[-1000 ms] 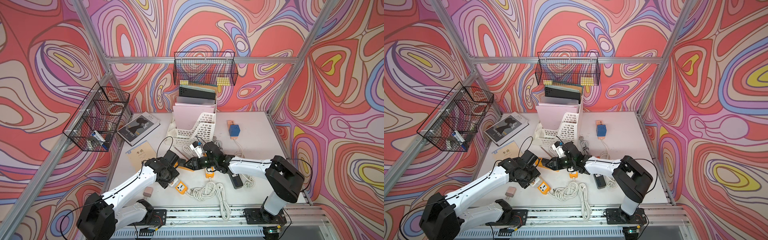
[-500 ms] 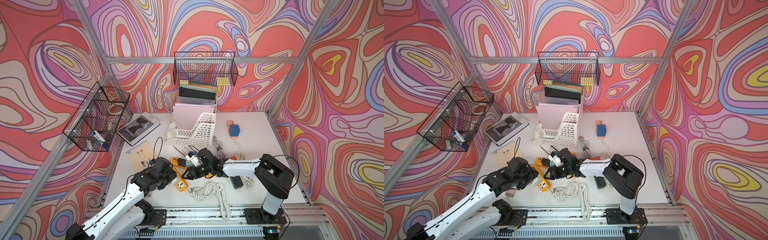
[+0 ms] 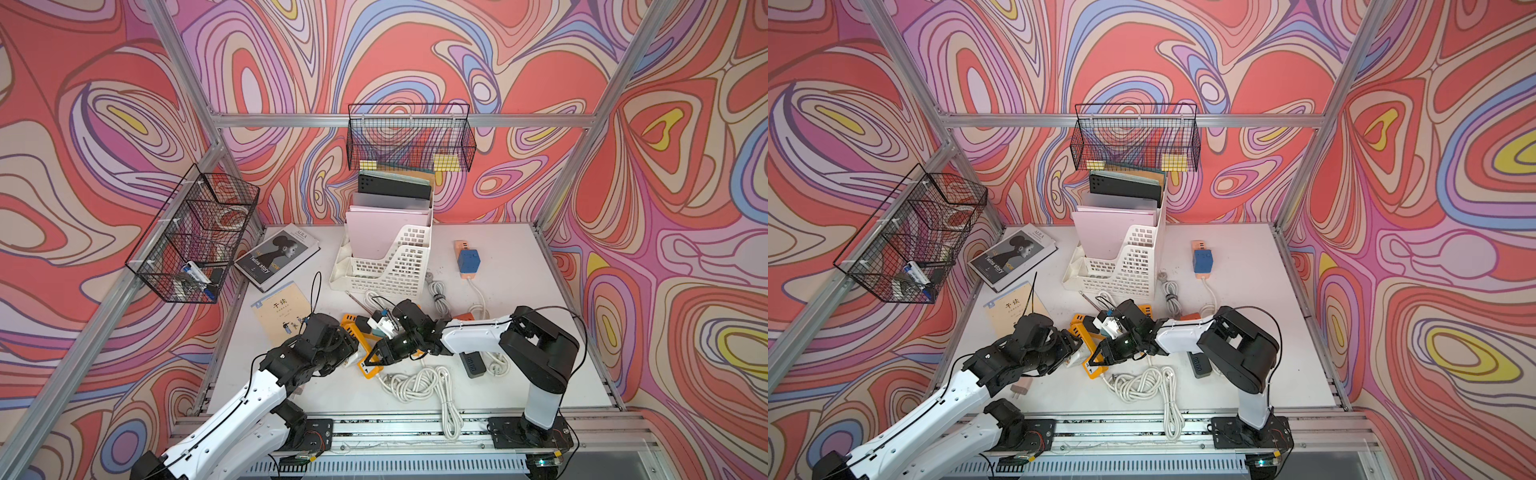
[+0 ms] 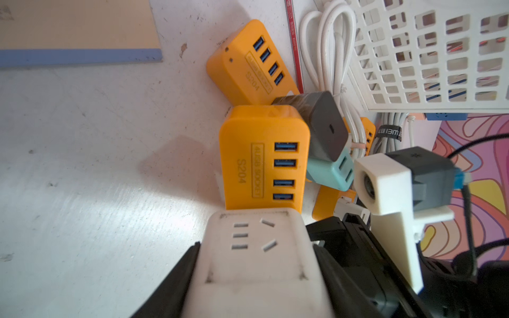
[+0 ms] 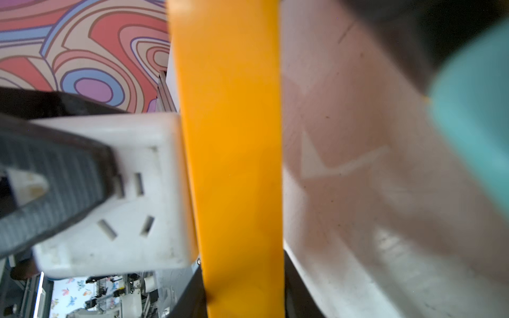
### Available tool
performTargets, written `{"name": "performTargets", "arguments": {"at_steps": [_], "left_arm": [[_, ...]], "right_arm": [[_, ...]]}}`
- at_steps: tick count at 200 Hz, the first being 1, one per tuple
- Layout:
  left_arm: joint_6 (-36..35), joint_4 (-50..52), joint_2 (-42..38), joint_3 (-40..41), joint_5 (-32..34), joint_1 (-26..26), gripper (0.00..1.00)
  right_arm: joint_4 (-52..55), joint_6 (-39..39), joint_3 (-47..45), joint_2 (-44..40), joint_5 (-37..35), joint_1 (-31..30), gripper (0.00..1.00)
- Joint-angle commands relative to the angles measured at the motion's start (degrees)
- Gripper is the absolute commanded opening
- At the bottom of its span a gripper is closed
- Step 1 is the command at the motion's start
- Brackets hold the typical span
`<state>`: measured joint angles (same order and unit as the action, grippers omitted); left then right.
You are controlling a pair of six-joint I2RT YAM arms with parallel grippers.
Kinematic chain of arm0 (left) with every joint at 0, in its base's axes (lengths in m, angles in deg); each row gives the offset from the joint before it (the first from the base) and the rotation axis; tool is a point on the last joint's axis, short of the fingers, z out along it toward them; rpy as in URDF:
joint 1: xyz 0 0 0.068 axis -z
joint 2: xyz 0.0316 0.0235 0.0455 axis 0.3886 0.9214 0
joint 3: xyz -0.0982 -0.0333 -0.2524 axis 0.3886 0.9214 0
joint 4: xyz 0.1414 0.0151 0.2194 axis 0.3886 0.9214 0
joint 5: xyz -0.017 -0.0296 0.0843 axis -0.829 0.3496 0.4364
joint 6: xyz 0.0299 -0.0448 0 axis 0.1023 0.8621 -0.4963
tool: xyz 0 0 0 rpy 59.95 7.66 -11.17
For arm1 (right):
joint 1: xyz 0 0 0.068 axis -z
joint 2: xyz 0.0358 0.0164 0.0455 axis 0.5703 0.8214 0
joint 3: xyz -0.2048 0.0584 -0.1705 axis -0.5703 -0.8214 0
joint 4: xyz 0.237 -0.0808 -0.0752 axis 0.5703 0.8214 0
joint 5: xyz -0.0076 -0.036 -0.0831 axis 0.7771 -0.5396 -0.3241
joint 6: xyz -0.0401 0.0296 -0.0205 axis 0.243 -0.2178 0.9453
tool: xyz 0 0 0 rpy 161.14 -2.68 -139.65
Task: Pull the plug off the socket
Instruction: Remove the plug from the socket.
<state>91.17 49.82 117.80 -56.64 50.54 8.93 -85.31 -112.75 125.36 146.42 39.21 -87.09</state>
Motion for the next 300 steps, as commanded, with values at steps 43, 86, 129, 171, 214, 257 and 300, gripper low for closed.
{"name": "performTargets", "arguments": {"at_steps": [43, 86, 129, 171, 214, 257, 300], "left_arm": [[-0.77, 10.08, -2.97, -4.82, -2.02, 0.03, 0.17], [6.20, 5.29, -10.42, -2.73, -5.71, 0.03, 0.17], [2.67, 16.36, -10.69, -8.07, -3.98, -0.06, 0.17], [3.02, 18.00, -9.15, -11.66, -7.39, -0.15, 0.17], [-3.96, 30.57, -4.90, -21.25, -2.81, -0.22, 0.18], [-6.44, 30.71, -0.88, -20.13, 4.68, -0.26, 0.18], [-10.75, 23.76, 9.80, -20.25, 8.72, -5.92, 0.18]], "right_arm": [[7.50, -1.72, 0.32, 0.42, -7.43, 1.60, 0.09], [10.42, -1.20, 0.47, 0.49, -10.09, 1.64, 0.08], [13.06, 0.93, 1.68, 1.64, -9.95, 1.65, 0.08], [16.74, 5.31, 2.62, 0.86, -11.42, 1.61, 0.07], [15.92, 4.95, 2.61, 1.26, -11.98, 1.54, 0.08], [11.59, 6.51, 1.89, 1.08, -7.64, 0.69, 0.20], [16.30, 8.33, 3.99, 2.25, -9.42, -0.38, 0.29]]}}
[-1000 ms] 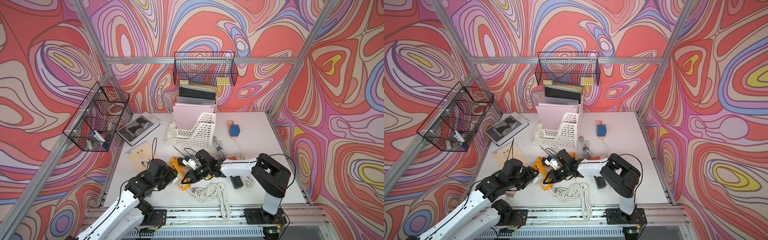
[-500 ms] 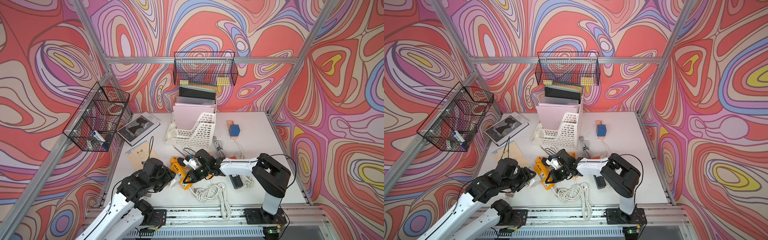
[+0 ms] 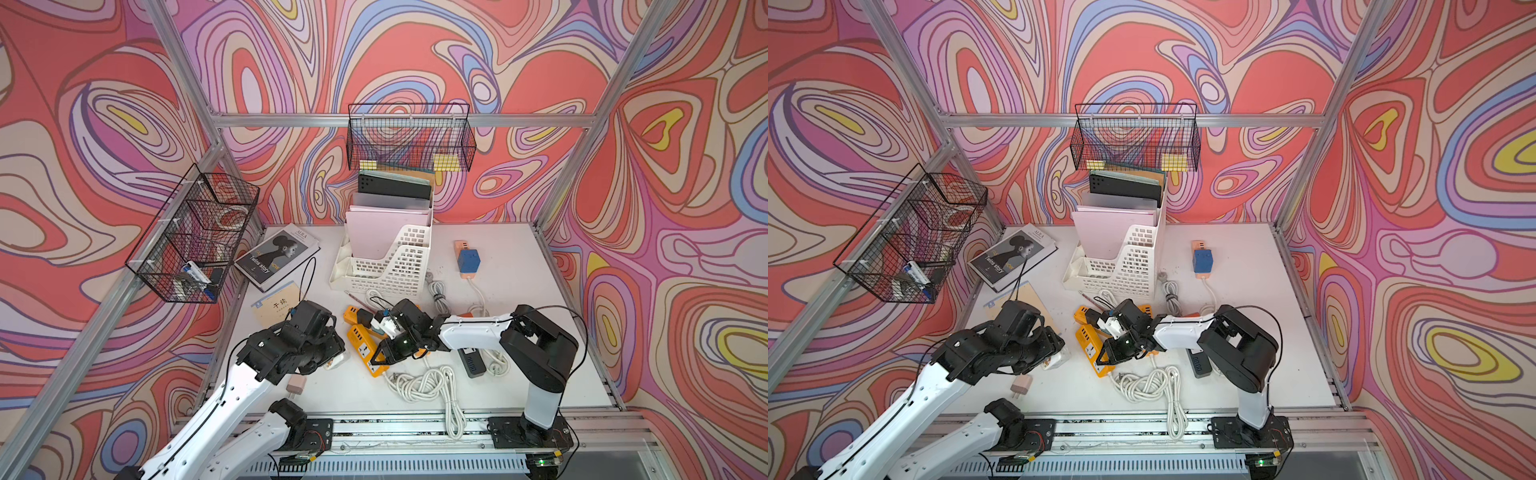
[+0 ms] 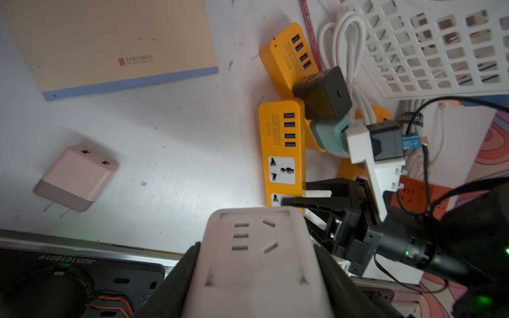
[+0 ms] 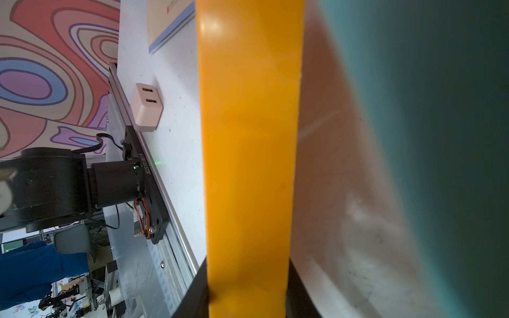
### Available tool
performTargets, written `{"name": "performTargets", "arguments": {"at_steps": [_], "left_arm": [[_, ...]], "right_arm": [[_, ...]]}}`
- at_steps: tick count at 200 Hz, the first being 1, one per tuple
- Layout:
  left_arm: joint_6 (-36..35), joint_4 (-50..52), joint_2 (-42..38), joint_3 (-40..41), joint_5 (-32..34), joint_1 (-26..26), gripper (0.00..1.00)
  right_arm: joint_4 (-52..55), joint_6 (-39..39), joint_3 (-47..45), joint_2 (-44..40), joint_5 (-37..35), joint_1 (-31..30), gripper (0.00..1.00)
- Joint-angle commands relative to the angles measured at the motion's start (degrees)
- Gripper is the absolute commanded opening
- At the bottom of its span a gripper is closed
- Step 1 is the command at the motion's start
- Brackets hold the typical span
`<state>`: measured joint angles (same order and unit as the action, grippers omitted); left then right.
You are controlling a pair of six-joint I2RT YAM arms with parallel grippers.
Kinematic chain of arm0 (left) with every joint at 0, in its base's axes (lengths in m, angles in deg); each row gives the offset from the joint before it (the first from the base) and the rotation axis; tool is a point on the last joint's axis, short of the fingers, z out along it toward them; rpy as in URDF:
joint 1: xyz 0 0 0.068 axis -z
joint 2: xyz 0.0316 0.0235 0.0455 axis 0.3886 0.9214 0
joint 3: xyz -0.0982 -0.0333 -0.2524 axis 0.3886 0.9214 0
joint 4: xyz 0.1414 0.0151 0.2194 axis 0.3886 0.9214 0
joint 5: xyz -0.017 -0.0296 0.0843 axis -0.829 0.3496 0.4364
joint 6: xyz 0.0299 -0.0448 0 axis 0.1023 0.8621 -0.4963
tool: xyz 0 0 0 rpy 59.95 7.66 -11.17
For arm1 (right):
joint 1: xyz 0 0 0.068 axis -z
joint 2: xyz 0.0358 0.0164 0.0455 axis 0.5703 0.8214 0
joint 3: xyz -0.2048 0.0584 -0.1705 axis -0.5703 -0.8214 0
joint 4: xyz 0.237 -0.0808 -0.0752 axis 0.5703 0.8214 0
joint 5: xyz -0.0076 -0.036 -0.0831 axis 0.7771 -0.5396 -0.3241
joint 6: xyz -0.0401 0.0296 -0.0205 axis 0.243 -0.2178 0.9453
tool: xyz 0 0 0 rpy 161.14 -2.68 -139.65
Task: Pull the plug off the socket
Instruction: Remove the plug from the socket, then place the socket at the center of the board.
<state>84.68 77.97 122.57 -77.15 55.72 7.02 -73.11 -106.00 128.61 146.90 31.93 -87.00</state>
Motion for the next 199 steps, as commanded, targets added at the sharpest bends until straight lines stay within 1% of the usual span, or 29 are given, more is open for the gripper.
{"name": "performTargets", "arguments": {"at_steps": [1, 26, 53, 60, 75, 85, 119, 125, 146, 164, 183, 199], "left_arm": [[-4.40, -4.64, 5.29, 0.23, 3.40, -4.38, 0.18], [-7.44, -10.52, 12.95, -1.24, 1.18, -10.90, 0.17], [-9.70, -17.15, 21.06, -4.37, 1.53, -14.33, 0.17], [-9.90, -18.99, 23.34, -5.16, 1.63, -14.84, 0.17], [-9.72, -21.71, 28.51, -7.67, 0.01, -16.04, 0.17], [-9.76, -22.63, 31.93, -9.72, 0.44, -16.47, 0.17], [-9.18, -19.24, 42.74, -17.30, 3.29, -18.39, 0.18], [-8.82, -18.65, 44.34, -18.35, 3.30, -18.82, 0.18], [-8.49, -18.27, 49.29, -21.94, 2.45, -19.88, 0.18], [-8.79, -17.46, 53.35, -25.52, 1.18, -20.69, 0.18], [-9.40, -16.68, 56.63, -28.64, 0.39, -21.43, 0.19], [-9.63, -16.01, 58.76, -30.47, 0.08, -22.01, 0.22]], "right_arm": [[4.19, 1.62, 0.77, 1.73, -2.06, -0.48, 0.29], [5.29, 3.46, 1.68, 2.29, 2.03, -1.13, 0.28], [9.62, 6.99, 3.81, 3.61, 3.62, -2.65, 0.29], [10.81, 7.40, 4.38, 4.01, 2.75, -2.81, 0.30], [12.53, 7.63, 5.49, 4.46, 0.76, -2.80, 0.36], [13.80, 7.96, 6.59, 4.79, -0.89, -2.81, 0.40], [18.79, 10.11, 11.34, 3.98, -7.37, -2.62, 0.53], [19.80, 10.57, 11.76, 3.02, -9.01, -2.55, 0.56], [20.78, 11.85, 11.33, -0.86, -12.16, -1.98, 0.61], [21.02, 13.87, 10.63, -4.82, -14.53, -1.78, 0.62], [19.23, 15.11, 8.34, -12.37, -18.10, -1.80, 0.62], [14.62, 15.11, 3.61, -19.99, -23.43, -1.76, 0.62]]}}
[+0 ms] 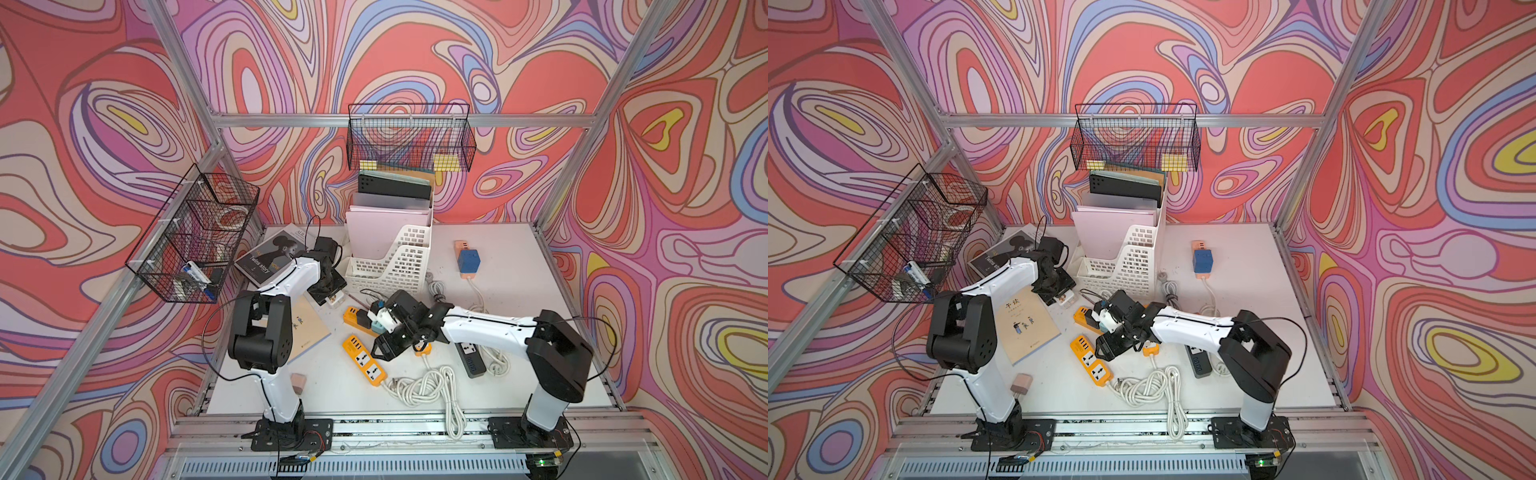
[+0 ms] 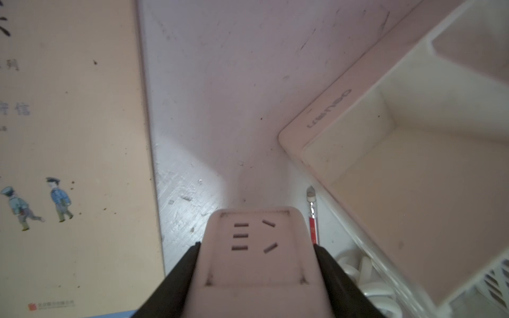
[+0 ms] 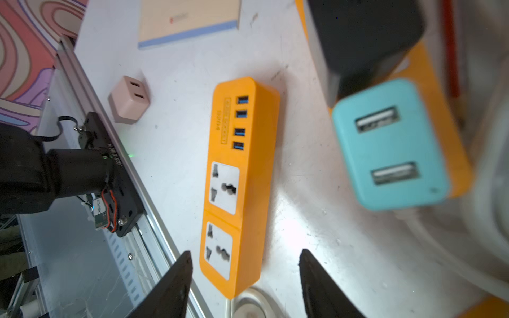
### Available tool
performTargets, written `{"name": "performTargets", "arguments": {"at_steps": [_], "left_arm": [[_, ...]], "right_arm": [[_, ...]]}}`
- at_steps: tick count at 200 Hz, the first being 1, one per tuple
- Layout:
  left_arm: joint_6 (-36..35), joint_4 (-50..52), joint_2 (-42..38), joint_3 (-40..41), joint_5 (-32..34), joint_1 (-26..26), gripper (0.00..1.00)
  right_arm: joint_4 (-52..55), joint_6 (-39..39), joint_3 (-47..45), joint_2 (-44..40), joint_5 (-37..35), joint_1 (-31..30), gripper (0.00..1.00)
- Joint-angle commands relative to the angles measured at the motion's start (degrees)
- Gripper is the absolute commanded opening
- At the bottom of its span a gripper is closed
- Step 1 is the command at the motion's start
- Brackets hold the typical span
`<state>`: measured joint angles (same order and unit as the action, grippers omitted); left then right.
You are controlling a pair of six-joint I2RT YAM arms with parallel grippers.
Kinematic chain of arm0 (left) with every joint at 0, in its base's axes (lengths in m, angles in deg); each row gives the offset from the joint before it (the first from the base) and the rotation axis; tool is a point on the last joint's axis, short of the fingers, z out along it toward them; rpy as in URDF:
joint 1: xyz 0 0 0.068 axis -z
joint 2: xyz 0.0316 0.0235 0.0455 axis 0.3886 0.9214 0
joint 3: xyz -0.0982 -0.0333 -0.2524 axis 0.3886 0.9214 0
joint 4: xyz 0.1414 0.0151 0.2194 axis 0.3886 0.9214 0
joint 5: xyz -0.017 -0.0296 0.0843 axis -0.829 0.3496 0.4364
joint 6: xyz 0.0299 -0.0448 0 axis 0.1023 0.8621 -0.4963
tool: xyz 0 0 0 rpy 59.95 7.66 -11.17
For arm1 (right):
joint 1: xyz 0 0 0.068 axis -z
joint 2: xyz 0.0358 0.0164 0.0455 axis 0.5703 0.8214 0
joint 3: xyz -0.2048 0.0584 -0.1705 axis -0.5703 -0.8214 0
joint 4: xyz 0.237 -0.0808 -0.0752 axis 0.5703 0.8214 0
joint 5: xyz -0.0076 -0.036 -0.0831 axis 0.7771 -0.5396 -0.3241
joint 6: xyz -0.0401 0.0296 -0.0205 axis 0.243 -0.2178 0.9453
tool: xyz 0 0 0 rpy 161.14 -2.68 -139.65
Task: Pull the plug off the socket
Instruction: Place the socket at the center of the board, then place the plug at the center of the board.
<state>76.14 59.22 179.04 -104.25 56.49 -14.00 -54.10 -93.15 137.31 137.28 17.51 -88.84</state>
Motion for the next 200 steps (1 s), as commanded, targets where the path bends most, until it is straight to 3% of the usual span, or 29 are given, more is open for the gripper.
{"name": "performTargets", "arguments": {"at_steps": [1, 12, 25, 47, 90, 122, 153, 176, 200], "left_arm": [[-1.08, 2.85, 2.44, -3.50, -0.64, -1.01, 0.23], [-1.09, 4.17, 3.89, -4.92, -0.26, -1.34, 0.30], [-1.08, 6.28, 5.70, -6.68, 0.65, -1.48, 0.45], [-1.85, 8.01, 7.91, -8.84, 0.08, -1.55, 0.62], [-3.42, 8.20, 4.73, -9.13, -0.47, -1.56, 0.84], [-6.75, 8.42, -1.57, -7.58, -0.74, -1.57, 0.88], [-9.84, 6.29, -10.57, -0.82, -2.57, -1.57, 0.88], [-10.74, 1.33, -20.33, 8.84, -7.45, -1.57, 0.86], [-10.59, -8.58, -34.06, 22.61, -17.43, -1.49, 0.85]], "right_arm": [[-4.69, 2.22, -5.43, -11.00, -9.53, 0.04, 0.62], [-8.87, 1.69, -9.66, -16.63, -14.50, 0.03, 0.62], [-13.70, 1.12, -14.72, -23.34, -19.58, 0.09, 0.62], [-19.74, -0.69, -21.83, -32.01, -27.04, 0.02, 0.68], [-28.47, -6.36, -33.03, -42.21, -36.91, 0.34, 0.91], [-28.98, -8.14, -33.45, -40.77, -35.41, 0.74, 0.95], [-28.83, -7.67, -30.21, -35.75, -29.79, 0.84, 0.95], [-27.89, -7.03, -27.31, -32.00, -25.25, 0.99, 0.95], [-24.93, -4.67, -22.34, -27.42, -17.48, 1.83, 0.96]]}}
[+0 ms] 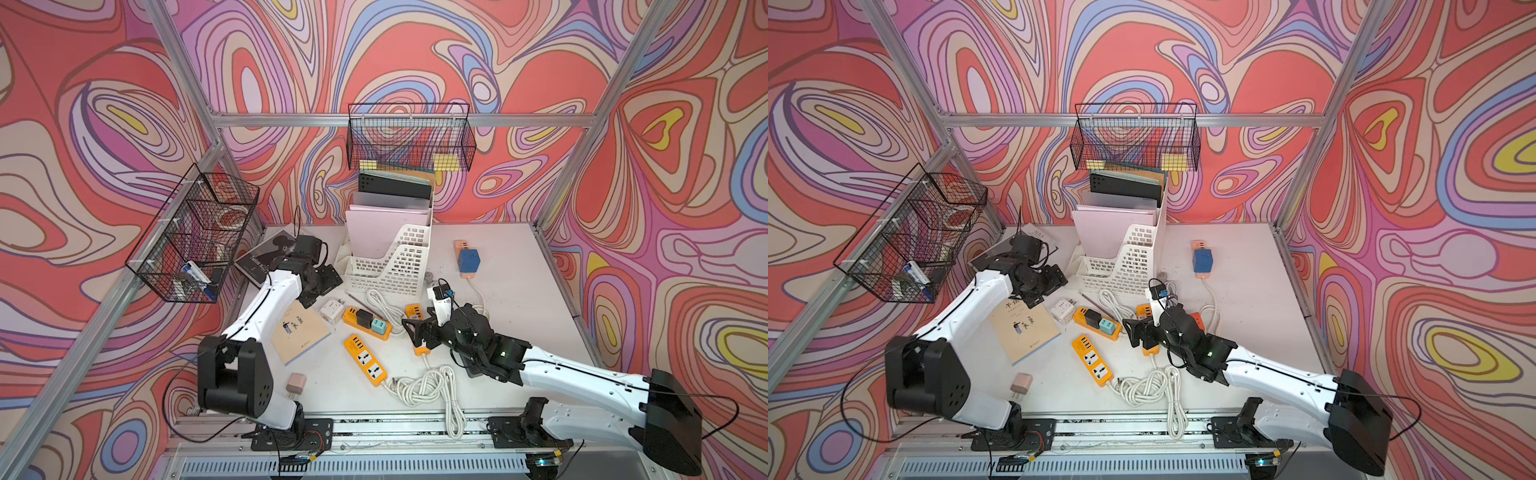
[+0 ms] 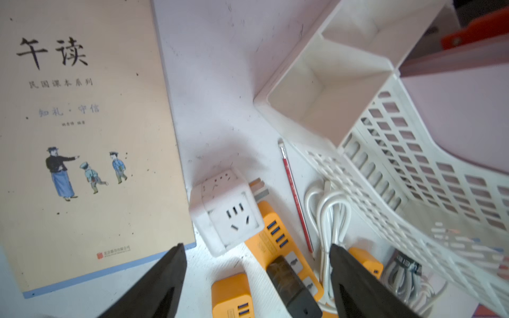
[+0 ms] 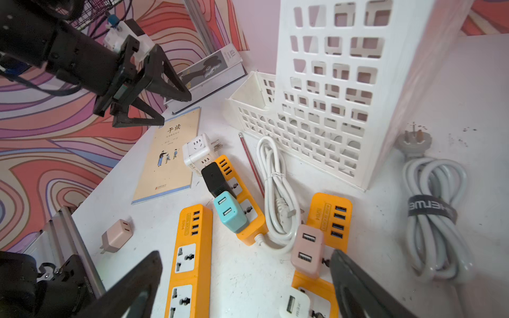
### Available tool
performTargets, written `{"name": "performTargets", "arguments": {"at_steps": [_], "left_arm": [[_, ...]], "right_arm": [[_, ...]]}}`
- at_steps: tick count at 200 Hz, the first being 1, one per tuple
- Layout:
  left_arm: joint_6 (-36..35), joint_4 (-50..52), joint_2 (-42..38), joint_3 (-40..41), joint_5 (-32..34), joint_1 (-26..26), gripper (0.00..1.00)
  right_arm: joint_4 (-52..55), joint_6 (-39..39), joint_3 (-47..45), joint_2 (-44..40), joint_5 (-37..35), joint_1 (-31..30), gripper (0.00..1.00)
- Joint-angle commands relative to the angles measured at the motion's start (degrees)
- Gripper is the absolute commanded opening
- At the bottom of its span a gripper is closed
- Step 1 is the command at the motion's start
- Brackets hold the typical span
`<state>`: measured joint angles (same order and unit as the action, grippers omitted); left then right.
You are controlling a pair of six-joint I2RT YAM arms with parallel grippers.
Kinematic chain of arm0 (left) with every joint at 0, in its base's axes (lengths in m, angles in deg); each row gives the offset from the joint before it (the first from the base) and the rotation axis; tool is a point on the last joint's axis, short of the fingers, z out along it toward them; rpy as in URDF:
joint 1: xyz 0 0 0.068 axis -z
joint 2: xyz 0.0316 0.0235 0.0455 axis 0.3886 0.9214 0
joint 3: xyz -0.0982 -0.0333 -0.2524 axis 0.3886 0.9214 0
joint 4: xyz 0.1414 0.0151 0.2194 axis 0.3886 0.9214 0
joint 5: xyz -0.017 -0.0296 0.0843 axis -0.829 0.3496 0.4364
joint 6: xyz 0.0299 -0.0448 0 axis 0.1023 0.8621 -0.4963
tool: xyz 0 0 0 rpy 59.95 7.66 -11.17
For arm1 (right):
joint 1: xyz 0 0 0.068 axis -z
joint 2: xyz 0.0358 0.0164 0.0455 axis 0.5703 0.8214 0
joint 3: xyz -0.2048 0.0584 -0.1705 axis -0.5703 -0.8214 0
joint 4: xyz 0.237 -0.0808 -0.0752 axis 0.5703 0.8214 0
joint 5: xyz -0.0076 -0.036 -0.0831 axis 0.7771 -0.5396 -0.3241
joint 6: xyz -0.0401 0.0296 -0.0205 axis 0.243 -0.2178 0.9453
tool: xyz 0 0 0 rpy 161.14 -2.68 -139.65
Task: Pull the plug off the socket
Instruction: Place the plug at the center of the board, then pick up the socket from the center of the board.
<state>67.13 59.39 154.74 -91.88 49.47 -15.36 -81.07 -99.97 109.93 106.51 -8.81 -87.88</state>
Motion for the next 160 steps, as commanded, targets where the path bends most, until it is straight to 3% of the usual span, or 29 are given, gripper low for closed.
{"name": "performTargets", "arguments": {"at_steps": [1, 22, 41, 82, 115, 160], "left_arm": [[-1.49, -9.18, -10.32, 10.87, -10.96, -0.13, 0.85], [3.64, -19.06, -23.93, 23.36, -18.01, -0.13, 0.84], [12.18, -24.41, -34.82, 33.60, -20.46, -0.13, 0.84], [27.95, -28.64, -50.00, 51.50, -23.86, -0.04, 0.77], [30.22, -25.37, -55.81, 53.38, -23.93, -0.04, 0.75], [28.76, -23.22, -53.04, 51.73, -24.50, -0.04, 0.76]], "right_arm": [[2.26, 2.45, 5.29, 3.65, 9.25, 0.88, 0.96], [9.75, 7.49, 12.60, 9.98, 14.95, 1.49, 0.95], [17.30, 12.47, 19.26, 16.12, 17.98, 2.00, 0.91], [27.40, 21.26, 29.68, 28.56, 15.51, 2.15, 0.86], [31.35, 24.74, 37.84, 37.53, 14.46, 2.12, 0.79], [34.54, 26.18, 44.52, 44.94, 12.19, 2.04, 0.70]]}}
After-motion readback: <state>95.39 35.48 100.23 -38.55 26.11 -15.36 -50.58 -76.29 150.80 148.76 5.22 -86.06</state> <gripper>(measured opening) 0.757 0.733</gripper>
